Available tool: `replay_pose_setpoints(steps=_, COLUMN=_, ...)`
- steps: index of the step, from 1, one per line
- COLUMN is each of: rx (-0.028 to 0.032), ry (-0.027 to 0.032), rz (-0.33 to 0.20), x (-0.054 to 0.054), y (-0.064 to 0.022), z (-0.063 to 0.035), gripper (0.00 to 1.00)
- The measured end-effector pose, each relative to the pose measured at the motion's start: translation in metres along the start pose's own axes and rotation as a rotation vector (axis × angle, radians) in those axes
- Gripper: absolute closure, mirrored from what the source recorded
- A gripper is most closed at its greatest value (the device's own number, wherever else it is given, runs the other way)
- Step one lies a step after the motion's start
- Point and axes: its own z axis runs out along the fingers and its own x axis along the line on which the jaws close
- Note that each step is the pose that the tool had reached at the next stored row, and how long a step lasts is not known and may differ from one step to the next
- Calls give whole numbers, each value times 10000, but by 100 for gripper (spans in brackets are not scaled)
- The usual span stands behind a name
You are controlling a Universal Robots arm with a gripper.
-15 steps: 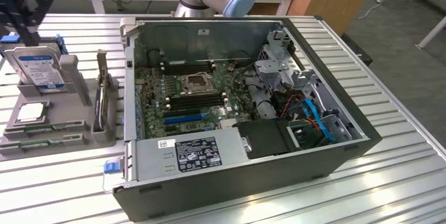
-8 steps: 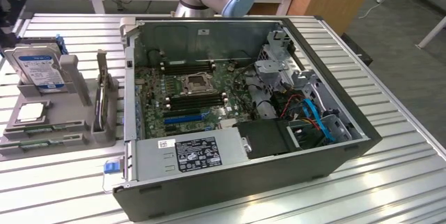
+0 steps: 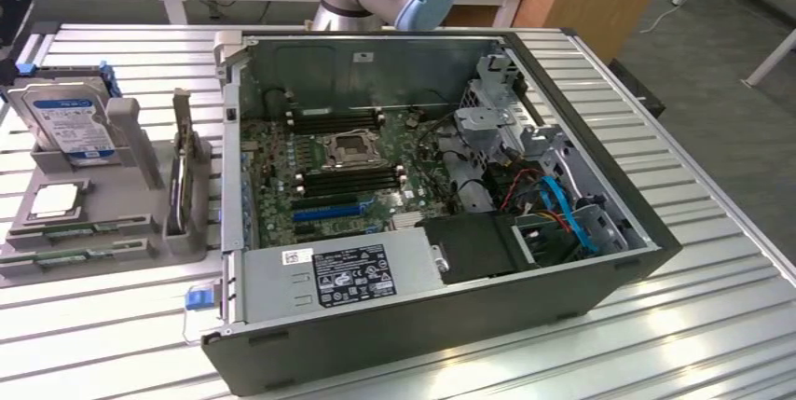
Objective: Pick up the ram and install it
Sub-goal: 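Pick up the ram and move it above insertion slot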
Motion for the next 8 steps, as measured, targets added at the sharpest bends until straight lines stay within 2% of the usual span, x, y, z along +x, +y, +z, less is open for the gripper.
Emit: replay_pose_setpoints(steps=8, rx=0, ry=0, rz=0, x=0, y=0, z=0, gripper=89)
